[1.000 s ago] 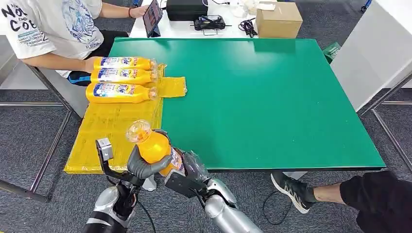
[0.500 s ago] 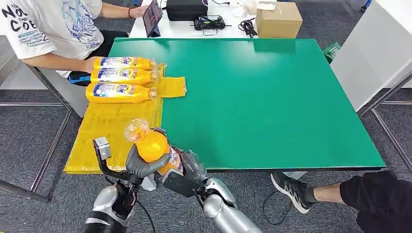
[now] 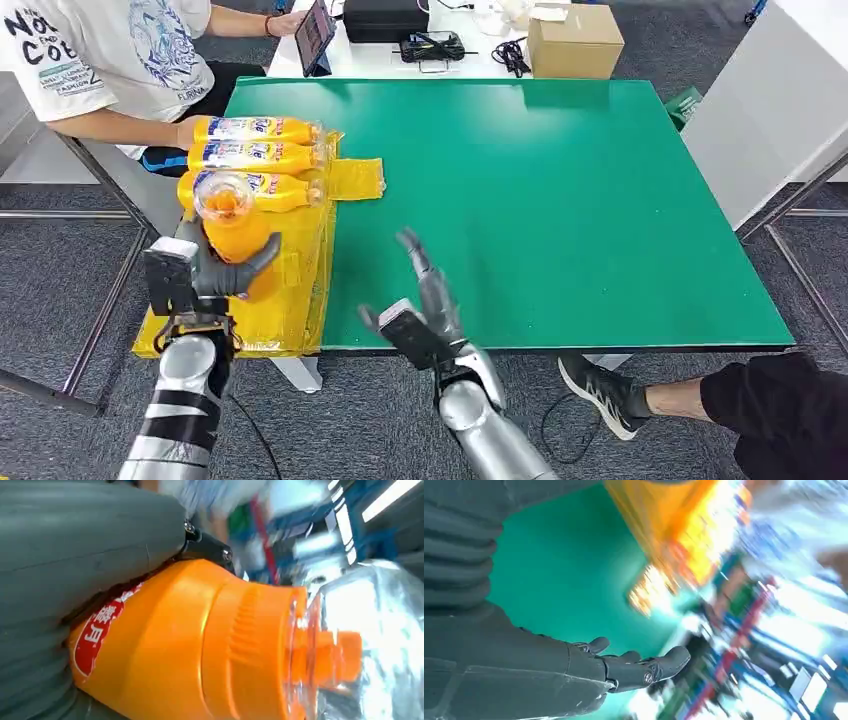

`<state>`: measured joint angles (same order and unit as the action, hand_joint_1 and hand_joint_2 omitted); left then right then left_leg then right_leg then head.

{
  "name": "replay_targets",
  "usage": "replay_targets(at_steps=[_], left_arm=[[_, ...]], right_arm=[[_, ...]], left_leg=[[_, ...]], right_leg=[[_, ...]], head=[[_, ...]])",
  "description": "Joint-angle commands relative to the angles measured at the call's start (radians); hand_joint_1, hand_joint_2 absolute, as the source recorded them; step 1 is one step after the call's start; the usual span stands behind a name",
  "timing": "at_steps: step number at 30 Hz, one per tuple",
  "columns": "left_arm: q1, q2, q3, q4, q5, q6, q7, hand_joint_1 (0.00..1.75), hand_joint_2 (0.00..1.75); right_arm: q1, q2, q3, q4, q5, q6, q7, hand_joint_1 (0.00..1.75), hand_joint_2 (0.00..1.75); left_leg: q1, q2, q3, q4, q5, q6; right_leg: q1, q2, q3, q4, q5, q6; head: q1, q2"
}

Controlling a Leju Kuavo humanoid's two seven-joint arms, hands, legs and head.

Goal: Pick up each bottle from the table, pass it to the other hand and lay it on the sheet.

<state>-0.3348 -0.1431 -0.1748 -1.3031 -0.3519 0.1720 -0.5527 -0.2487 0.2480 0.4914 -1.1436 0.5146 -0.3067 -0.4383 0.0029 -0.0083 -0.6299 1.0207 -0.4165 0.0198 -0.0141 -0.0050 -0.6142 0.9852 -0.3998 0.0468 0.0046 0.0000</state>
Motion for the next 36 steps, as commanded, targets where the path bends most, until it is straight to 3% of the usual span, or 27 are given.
replay_targets(at_steps=[1,4,6,17,18,24,30,34,35,36], left_arm=[[-0.159,0.057,0.047,0.238,-0.207,0.165,-0.017,1.75,1.75],[-0.217,0.111,-0.047,0.366,-0.5,0.294,0.055,1.75,1.75],[-0.254,0.128,-0.083,0.45,-0.597,0.298,0.086,1.75,1.75],[-0.26,0.125,-0.081,0.468,-0.596,0.308,0.079,1.75,1.75],[-0.27,0.148,-0.126,0.488,-0.691,0.316,0.106,1.75,1.75],[-0.4,0.21,-0.286,0.767,-0.92,0.198,0.156,1.75,1.75],[-0.442,0.219,-0.29,0.875,-0.856,0.054,0.102,1.75,1.75],[-0.444,0.219,-0.293,0.879,-0.854,0.043,0.1,1.75,1.75],[-0.444,0.219,-0.293,0.879,-0.854,0.043,0.1,1.75,1.75],[-0.444,0.219,-0.293,0.879,-0.854,0.043,0.1,1.75,1.75]], right_arm=[[0.039,-0.059,-0.021,-0.272,-0.02,-0.054,-0.042,0.0,0.0],[0.055,-0.059,-0.018,-0.325,-0.036,-0.099,-0.071,0.0,0.0],[0.054,-0.059,-0.019,-0.339,-0.05,-0.105,-0.074,0.0,0.0],[0.051,-0.06,-0.019,-0.336,-0.052,-0.105,-0.075,0.0,0.0],[0.049,-0.06,-0.017,-0.331,-0.068,-0.097,-0.082,0.0,0.0],[0.036,-0.069,0.026,-0.341,-0.087,-0.04,-0.089,0.0,0.0],[0.025,-0.067,0.058,-0.295,-0.082,-0.013,-0.087,0.0,0.0],[0.023,-0.066,0.06,-0.291,-0.082,-0.012,-0.087,0.0,0.0],[0.023,-0.066,0.06,-0.291,-0.082,-0.012,-0.087,0.0,0.0],[0.023,-0.066,0.06,-0.291,-0.082,-0.012,-0.087,0.0,0.0]], left_leg=[[0.0,-0.001,0.005,-0.001,-0.001,-0.001],[0.0,-0.001,0.004,-0.001,-0.001,-0.001],[0.0,-0.003,0.002,-0.001,0.0,-0.001],[0.001,0.001,0.005,-0.001,-0.002,-0.001],[0.001,0.001,0.003,0.0,-0.001,-0.001],[0.001,0.0,0.005,0.0,-0.001,-0.001],[0.001,0.004,0.003,-0.001,0.0,-0.001],[0.0,0.003,0.002,-0.001,0.0,-0.001],[0.001,0.004,0.009,0.0,-0.003,-0.002],[0.001,0.003,0.004,0.0,-0.001,-0.001]], right_leg=[[0.001,-0.002,0.005,-0.001,-0.002,-0.002],[0.0,-0.002,0.004,0.0,-0.002,-0.002],[0.0,-0.003,0.003,0.0,-0.001,-0.001],[0.001,0.0,0.005,-0.001,-0.002,-0.002],[0.001,0.0,0.003,-0.001,-0.001,-0.001],[0.001,-0.001,0.005,0.0,-0.002,-0.002],[0.001,0.002,0.002,0.0,0.0,-0.001],[0.0,0.002,0.002,0.0,0.0,-0.001],[0.002,0.002,0.008,0.0,-0.003,-0.003],[0.001,0.002,0.003,0.0,-0.001,-0.002]], head=[[0.0,0.0],[0.0,0.0],[0.0,0.0],[0.0,0.0],[0.0,0.0],[0.0,0.0],[0.0,0.0],[0.0,0.0],[0.0,0.0],[0.0,0.0]])
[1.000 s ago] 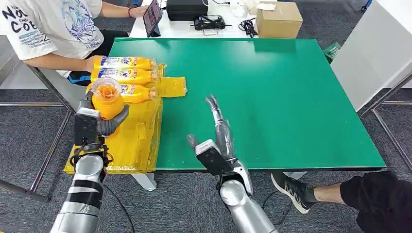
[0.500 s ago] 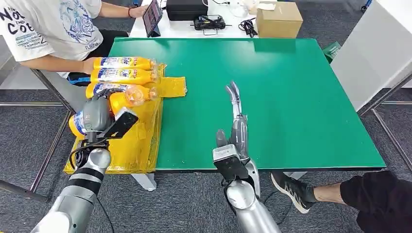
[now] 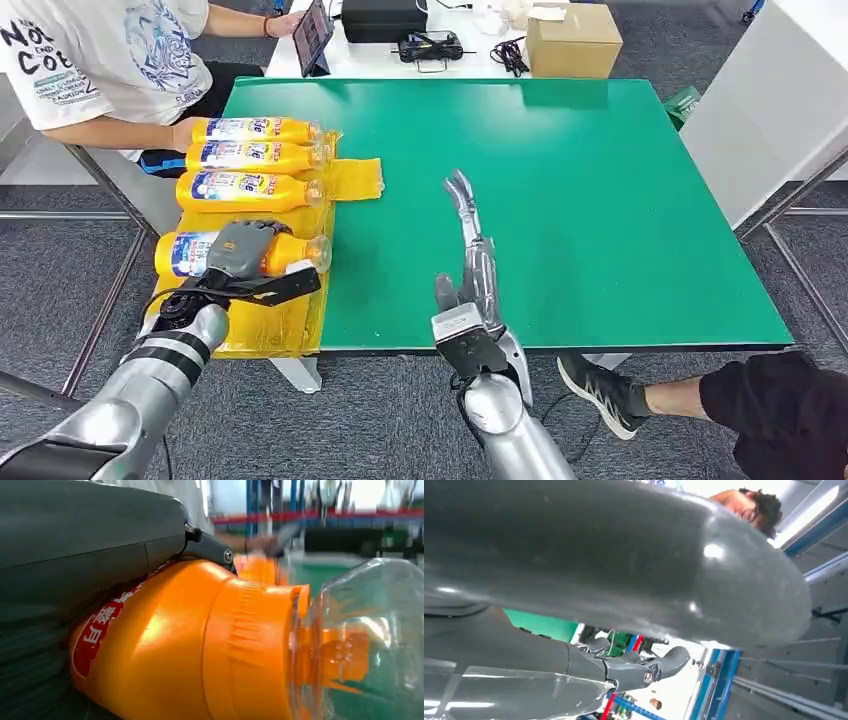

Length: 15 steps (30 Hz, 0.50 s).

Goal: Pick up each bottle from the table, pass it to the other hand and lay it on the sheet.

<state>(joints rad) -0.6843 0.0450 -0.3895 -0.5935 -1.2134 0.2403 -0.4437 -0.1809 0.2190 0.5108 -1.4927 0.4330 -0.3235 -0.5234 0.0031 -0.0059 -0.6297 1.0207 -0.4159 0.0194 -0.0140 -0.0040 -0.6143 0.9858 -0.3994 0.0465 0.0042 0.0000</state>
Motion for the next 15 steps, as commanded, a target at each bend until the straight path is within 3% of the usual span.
replay_targets(at_steps=[1,5,15], left_arm=[[-0.094,0.031,-0.078,0.169,0.007,-0.026,-0.009,1.75,1.75],[-0.094,0.031,-0.078,0.169,0.007,-0.026,-0.009,1.75,1.75],[-0.109,0.075,-0.174,0.219,0.045,-0.23,-0.073,1.75,1.75]], right_arm=[[-0.045,-0.037,0.04,0.058,0.0,0.005,-0.002,0.0,0.0],[-0.045,-0.037,0.04,0.058,0.0,0.005,-0.002,0.0,0.0],[-0.076,-0.027,0.067,0.133,-0.021,0.054,-0.007,0.0,0.0]], left_leg=[[0.001,0.001,0.006,0.0,-0.003,-0.001],[0.001,0.001,0.005,0.0,-0.002,-0.001],[0.001,0.002,0.004,0.0,-0.002,-0.001]], right_leg=[[0.001,0.001,0.006,-0.001,-0.002,-0.002],[0.001,0.001,0.005,-0.001,-0.001,-0.002],[0.001,0.002,0.004,-0.001,-0.001,-0.002]], head=[[0.0,0.0],[0.0,0.0],[0.0,0.0]])
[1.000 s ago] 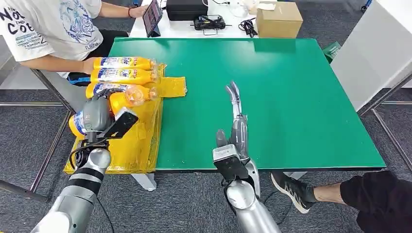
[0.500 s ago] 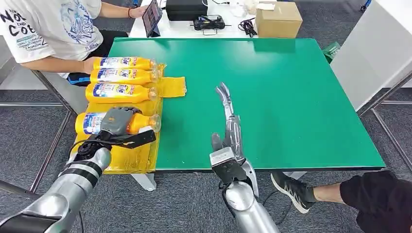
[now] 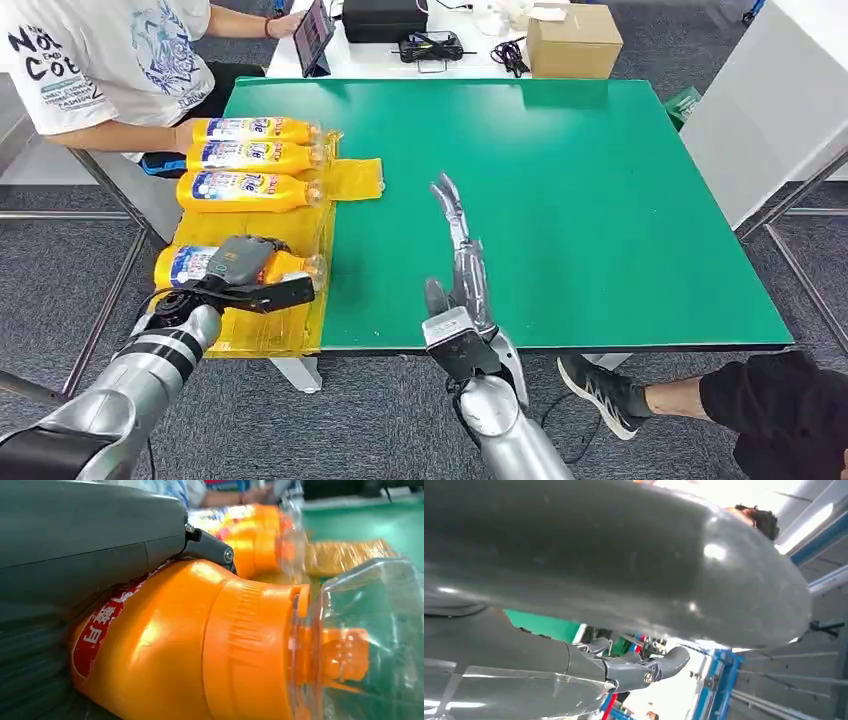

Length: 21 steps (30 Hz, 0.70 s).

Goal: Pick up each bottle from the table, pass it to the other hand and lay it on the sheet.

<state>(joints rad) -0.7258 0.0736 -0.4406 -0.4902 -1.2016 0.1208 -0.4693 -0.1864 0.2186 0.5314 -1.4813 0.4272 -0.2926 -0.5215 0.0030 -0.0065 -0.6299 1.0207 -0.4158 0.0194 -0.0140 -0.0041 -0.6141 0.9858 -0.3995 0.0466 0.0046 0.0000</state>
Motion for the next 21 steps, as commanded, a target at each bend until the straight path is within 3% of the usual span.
replay_targets(at_steps=[1,13,14,16,19,20,21], left_arm=[[-0.069,0.049,-0.13,0.119,0.045,-0.13,-0.051,1.75,1.75],[-0.034,0.079,-0.241,0.146,0.152,-0.283,-0.065,1.75,1.75],[-0.028,0.082,-0.244,0.146,0.163,-0.296,-0.073,1.33,1.75],[-0.022,0.086,-0.24,0.146,0.196,-0.34,-0.088,0.03,1.75],[-0.016,0.099,-0.234,0.135,0.264,-0.421,-0.119,0.0,1.75],[-0.016,0.105,-0.236,0.132,0.288,-0.462,-0.126,0.0,0.0],[-0.015,0.113,-0.239,0.129,0.303,-0.488,-0.136,0.0,0.0]], right_arm=[[-0.075,-0.026,0.051,0.129,-0.016,0.024,-0.009,0.0,0.0],[-0.104,-0.017,0.087,0.201,-0.023,0.061,-0.008,0.0,0.0],[-0.107,-0.016,0.09,0.206,-0.023,0.062,-0.008,0.0,0.0],[-0.111,-0.015,0.093,0.214,-0.024,0.066,-0.008,0.0,0.0],[-0.121,-0.011,0.099,0.229,-0.029,0.074,-0.008,0.0,0.0],[-0.126,-0.01,0.102,0.237,-0.031,0.077,-0.008,0.0,0.0],[-0.129,-0.008,0.104,0.245,-0.033,0.078,-0.009,0.0,0.0]], left_leg=[[0.001,0.002,0.005,-0.001,-0.002,-0.001],[0.0,0.004,0.005,-0.002,-0.001,-0.001],[0.001,0.006,0.012,-0.003,-0.003,-0.002],[0.001,0.007,0.011,-0.003,-0.003,-0.001],[0.0,0.005,0.009,-0.002,-0.002,-0.001],[0.0,0.007,0.012,-0.003,-0.003,-0.001],[0.001,0.008,0.014,-0.003,-0.003,-0.002]], right_leg=[[0.001,0.002,0.004,-0.001,-0.001,-0.002],[0.0,0.003,0.004,-0.001,0.0,-0.001],[0.001,0.006,0.01,-0.002,-0.002,-0.003],[0.001,0.006,0.009,-0.002,-0.001,-0.002],[0.0,0.005,0.007,-0.001,0.0,-0.001],[0.0,0.006,0.009,-0.002,-0.001,-0.002],[0.001,0.007,0.011,-0.002,-0.001,-0.003]], head=[[0.0,0.0],[0.0,0.0],[0.0,0.0],[0.0,0.0],[0.0,0.0],[0.0,0.0],[-0.001,0.0]])
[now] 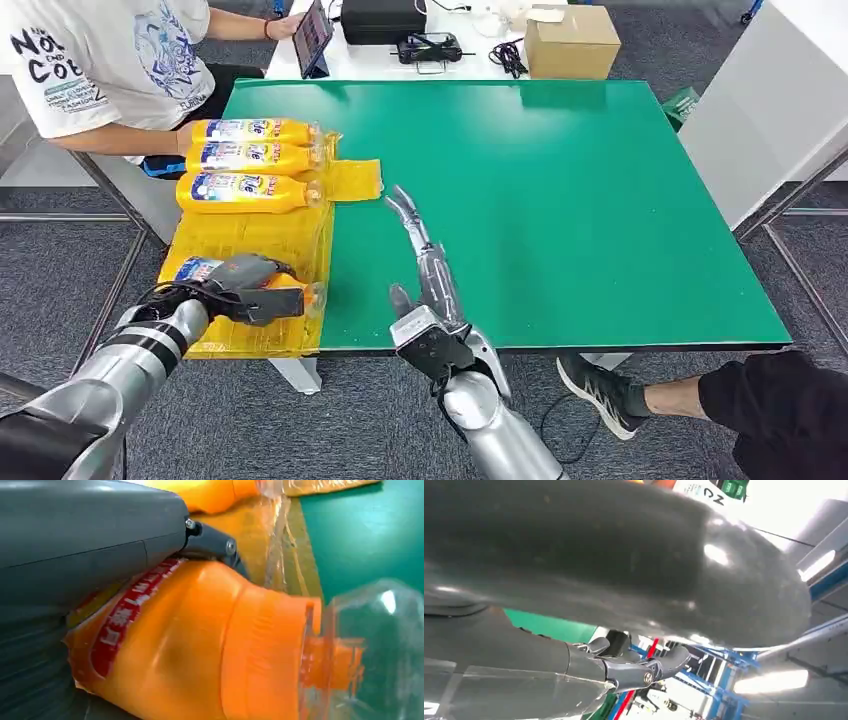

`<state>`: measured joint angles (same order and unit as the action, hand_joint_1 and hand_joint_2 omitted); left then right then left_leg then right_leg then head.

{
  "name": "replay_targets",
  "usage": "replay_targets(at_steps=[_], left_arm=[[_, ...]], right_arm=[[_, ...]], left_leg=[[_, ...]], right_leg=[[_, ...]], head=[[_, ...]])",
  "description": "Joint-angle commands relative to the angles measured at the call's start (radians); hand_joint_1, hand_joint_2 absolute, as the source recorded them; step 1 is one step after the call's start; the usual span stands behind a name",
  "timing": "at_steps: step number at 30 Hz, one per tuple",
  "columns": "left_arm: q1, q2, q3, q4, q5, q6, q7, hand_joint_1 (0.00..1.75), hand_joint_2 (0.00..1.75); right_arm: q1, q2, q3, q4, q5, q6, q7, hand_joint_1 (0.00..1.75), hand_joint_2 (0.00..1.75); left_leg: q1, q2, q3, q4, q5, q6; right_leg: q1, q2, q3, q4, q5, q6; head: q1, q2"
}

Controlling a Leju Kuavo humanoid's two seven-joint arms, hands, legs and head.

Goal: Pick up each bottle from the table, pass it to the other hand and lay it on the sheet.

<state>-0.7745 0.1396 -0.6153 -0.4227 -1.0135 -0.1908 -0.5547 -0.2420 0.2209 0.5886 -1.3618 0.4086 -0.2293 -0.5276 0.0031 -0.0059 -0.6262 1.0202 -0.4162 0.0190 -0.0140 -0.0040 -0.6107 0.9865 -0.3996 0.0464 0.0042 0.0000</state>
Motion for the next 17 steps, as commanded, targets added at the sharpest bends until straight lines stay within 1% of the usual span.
replay_targets(at_steps=[1,2,5,6,7,8,9,12,13,14,16,17], left_arm=[[0.039,0.054,-0.062,0.058,0.133,-0.195,-0.054,0.0,0.0],[0.048,0.065,-0.058,0.053,0.16,-0.231,-0.065,0.0,0.0],[0.053,0.072,-0.062,0.046,0.166,-0.229,-0.066,0.0,0.0],[0.053,0.072,-0.062,0.046,0.166,-0.229,-0.066,0.0,0.0],[0.053,0.072,-0.06,0.047,0.177,-0.248,-0.07,0.0,0.0],[0.056,0.081,-0.055,0.046,0.202,-0.283,-0.081,0.0,0.0],[0.064,0.091,-0.053,0.037,0.219,-0.293,-0.087,0.0,0.0],[0.087,0.111,-0.039,0.014,0.296,-0.326,-0.114,0.0,0.0],[0.099,0.112,-0.033,0.005,0.33,-0.333,-0.122,0.0,0.0],[0.113,0.107,-0.021,-0.006,0.357,-0.309,-0.129,0.0,0.0],[0.133,0.083,0.003,-0.017,0.397,-0.255,-0.127,0.0,0.0],[0.151,0.049,0.031,-0.027,0.42,-0.183,-0.127,0.0,0.0]], right_arm=[[-0.077,-0.008,0.046,0.134,-0.014,0.009,0.003,0.0,0.0],[-0.08,-0.004,0.043,0.145,-0.02,0.008,0.006,0.0,0.0],[-0.082,-0.003,0.042,0.151,-0.022,0.008,0.007,0.0,0.0],[-0.082,-0.003,0.042,0.151,-0.022,0.008,0.007,0.0,0.0],[-0.083,-0.003,0.042,0.151,-0.023,0.008,0.008,0.0,0.0],[-0.085,-0.002,0.041,0.157,-0.026,0.008,0.009,0.0,0.0],[-0.087,0.0,0.041,0.162,-0.028,0.009,0.01,0.0,0.0],[-0.096,0.003,0.045,0.177,-0.033,0.008,0.01,0.0,0.0],[-0.098,0.003,0.049,0.182,-0.034,0.012,0.01,0.0,0.0],[-0.1,0.004,0.049,0.186,-0.034,0.009,0.01,0.0,0.0],[-0.1,0.003,0.05,0.189,-0.033,0.003,0.011,0.0,0.0],[-0.094,0.001,0.047,0.182,-0.031,-0.004,0.014,0.0,0.0]], left_leg=[[0.0,0.005,0.006,-0.002,-0.001,-0.001],[0.0,0.006,0.008,-0.003,-0.002,-0.001],[-0.001,0.004,0.007,-0.002,-0.001,-0.001],[0.0,0.005,0.009,-0.003,-0.001,-0.001],[0.0,0.004,0.009,-0.002,-0.001,-0.001],[0.001,0.007,0.013,-0.004,-0.002,-0.002],[0.0,0.006,0.011,-0.003,-0.001,-0.001],[0.0,0.008,0.013,-0.003,-0.002,-0.001],[0.0,0.005,0.012,-0.003,-0.001,-0.001],[0.0,0.007,0.015,-0.004,-0.001,-0.002],[-0.001,0.005,0.014,-0.003,-0.001,-0.001],[0.0,0.006,0.016,-0.004,-0.001,-0.001]], right_leg=[[0.0,0.005,0.004,-0.002,0.0,-0.001],[0.0,0.006,0.006,-0.002,0.0,-0.002],[-0.001,0.003,0.005,-0.001,0.0,-0.001],[0.0,0.005,0.007,-0.002,0.0,-0.002],[0.0,0.004,0.007,-0.001,0.0,-0.001],[0.001,0.007,0.01,-0.003,0.0,-0.003],[0.0,0.006,0.009,-0.002,0.0,-0.002],[0.0,0.008,0.01,-0.002,0.001,-0.002],[0.0,0.005,0.01,-0.001,0.0,-0.002],[0.0,0.007,0.012,-0.003,0.001,-0.002],[-0.001,0.005,0.011,-0.001,0.0,-0.002],[0.0,0.006,0.013,-0.003,0.0,-0.002]], head=[[0.0,0.0],[0.0,0.0],[0.0,0.0],[0.0,0.0],[0.0,0.0],[0.0,0.0],[0.0,0.0],[0.0,0.0],[0.0,0.0],[0.0,0.0],[0.0,0.0],[0.0,0.0]])
